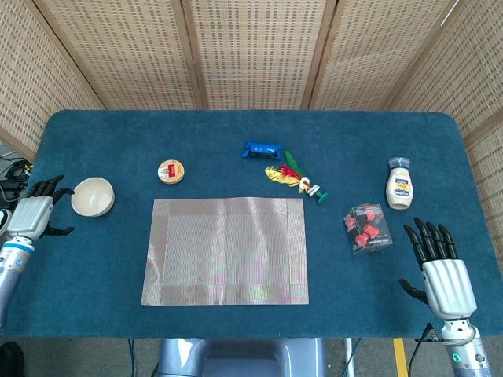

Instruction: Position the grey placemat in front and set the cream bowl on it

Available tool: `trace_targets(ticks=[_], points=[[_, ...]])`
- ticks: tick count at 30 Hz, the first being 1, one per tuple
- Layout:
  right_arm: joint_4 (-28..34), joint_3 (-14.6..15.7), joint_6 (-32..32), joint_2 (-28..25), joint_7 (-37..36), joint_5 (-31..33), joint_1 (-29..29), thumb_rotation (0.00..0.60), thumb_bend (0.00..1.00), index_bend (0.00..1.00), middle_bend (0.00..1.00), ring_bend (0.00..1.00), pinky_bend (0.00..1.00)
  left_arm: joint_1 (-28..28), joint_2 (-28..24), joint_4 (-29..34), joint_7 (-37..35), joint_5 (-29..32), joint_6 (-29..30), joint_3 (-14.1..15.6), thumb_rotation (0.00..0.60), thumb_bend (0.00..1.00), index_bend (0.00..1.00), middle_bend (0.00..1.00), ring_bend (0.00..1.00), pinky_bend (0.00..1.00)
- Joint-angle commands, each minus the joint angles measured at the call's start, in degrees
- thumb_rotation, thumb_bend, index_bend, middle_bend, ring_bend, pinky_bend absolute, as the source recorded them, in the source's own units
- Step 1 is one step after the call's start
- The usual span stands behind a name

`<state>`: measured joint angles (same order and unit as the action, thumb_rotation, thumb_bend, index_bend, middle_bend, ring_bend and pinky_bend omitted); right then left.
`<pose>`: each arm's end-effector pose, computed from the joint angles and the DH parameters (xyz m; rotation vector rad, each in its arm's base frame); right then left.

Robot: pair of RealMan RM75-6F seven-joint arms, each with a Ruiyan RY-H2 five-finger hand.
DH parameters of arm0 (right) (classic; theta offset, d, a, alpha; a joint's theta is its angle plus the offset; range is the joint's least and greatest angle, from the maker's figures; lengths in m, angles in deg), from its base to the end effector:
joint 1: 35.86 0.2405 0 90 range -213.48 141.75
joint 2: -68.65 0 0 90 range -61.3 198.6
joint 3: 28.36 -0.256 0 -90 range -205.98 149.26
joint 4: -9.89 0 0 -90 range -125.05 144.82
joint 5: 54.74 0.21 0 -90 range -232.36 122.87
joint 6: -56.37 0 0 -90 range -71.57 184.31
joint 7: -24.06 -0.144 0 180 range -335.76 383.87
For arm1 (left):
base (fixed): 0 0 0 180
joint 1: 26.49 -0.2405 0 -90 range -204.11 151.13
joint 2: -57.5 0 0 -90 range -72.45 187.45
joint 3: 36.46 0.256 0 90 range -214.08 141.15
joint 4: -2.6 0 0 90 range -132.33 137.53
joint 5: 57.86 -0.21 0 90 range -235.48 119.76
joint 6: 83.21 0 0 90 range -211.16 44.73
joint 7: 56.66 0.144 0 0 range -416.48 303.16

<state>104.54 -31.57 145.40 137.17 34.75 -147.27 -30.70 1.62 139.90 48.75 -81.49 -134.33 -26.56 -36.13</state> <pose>-0.2754 -0.1809 0.1369 1.4547 -0.7391 0.9676 -0.3842 0.3366 0.1155 -1.4943 -1.0473 -0.7234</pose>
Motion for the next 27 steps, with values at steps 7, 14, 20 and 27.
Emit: trace_targets(ticks=[7, 14, 20, 27], points=[[-0.01, -0.05, -0.05, -0.02, -0.11, 0.13, -0.02, 0.6, 0.0, 0.0, 0.0, 0.0, 0.0, 2.24, 8.33, -10.2, -1.11, 0.24, -3.91, -2.05, 0.6, 0.28, 0.36, 0.0, 0.0, 0.0], [0.06, -0.29, -0.19, -0.22, -0.6, 0.63, 0.0, 0.6, 0.0, 0.0, 0.0, 0.0, 0.0, 3.09, 10.58, -13.71, -0.68, -0.34, -7.47, -2.07, 0.6, 0.41, 0.51, 0.0, 0.0, 0.0], [0.15, -0.34, -0.2, -0.32, -0.92, 0.67, 0.01, 0.6, 0.0, 0.0, 0.0, 0.0, 0.0, 3.06, 10.92, -14.73, -0.79, -1.84, -7.06, -1.75, 0.6, 0.46, 0.65, 0.0, 0.0, 0.0], [0.27, -0.33, 0.01, -0.48, -1.11, 0.48, -0.07, 0.6, 0.0, 0.0, 0.0, 0.0, 0.0, 2.43, 8.69, -11.44, -1.96, -3.6, -2.22, -2.12, 0.6, 0.47, 0.67, 0.0, 0.0, 0.0]])
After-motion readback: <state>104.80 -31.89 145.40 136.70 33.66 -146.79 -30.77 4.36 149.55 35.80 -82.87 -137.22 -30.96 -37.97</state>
